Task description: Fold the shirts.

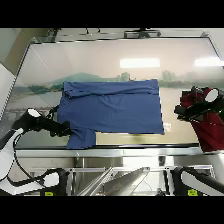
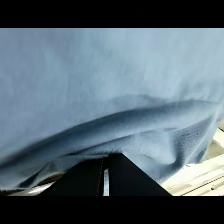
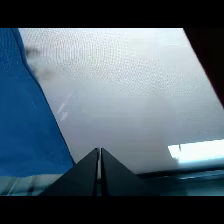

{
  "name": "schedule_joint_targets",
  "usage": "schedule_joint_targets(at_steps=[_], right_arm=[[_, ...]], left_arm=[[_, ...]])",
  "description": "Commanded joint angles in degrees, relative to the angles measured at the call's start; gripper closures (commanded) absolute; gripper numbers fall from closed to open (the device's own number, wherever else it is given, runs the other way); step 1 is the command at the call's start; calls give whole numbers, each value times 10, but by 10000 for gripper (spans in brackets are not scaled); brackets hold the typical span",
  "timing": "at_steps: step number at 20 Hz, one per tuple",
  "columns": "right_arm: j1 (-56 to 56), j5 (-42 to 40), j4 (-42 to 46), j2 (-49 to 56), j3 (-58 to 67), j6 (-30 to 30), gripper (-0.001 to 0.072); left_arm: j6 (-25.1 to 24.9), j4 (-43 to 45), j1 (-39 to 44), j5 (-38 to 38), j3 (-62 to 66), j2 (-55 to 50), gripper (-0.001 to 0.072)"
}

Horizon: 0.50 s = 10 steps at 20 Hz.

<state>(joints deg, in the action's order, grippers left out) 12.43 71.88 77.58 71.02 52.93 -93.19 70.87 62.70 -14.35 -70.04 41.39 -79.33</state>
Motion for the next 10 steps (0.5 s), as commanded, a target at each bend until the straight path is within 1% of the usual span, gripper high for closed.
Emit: schedule_joint_targets(at_steps=[1, 2, 5, 8, 10], right_arm=[[14, 14, -23, 32, 0, 20, 354], [11, 16, -42, 46, 0, 40, 251], [1, 16, -120, 90, 0, 97, 252], [-17, 15, -129, 130, -1, 123, 252], [-28, 11, -136, 152, -2, 130, 253]], left_arm=[[0, -14, 28, -6, 10, 0, 680], [0, -14, 38, -12, 10, 0, 680], [1, -14, 62, -20, 10, 4, 680], [1, -13, 63, -19, 10, 37, 680], [1, -14, 57, -19, 10, 65, 680]])
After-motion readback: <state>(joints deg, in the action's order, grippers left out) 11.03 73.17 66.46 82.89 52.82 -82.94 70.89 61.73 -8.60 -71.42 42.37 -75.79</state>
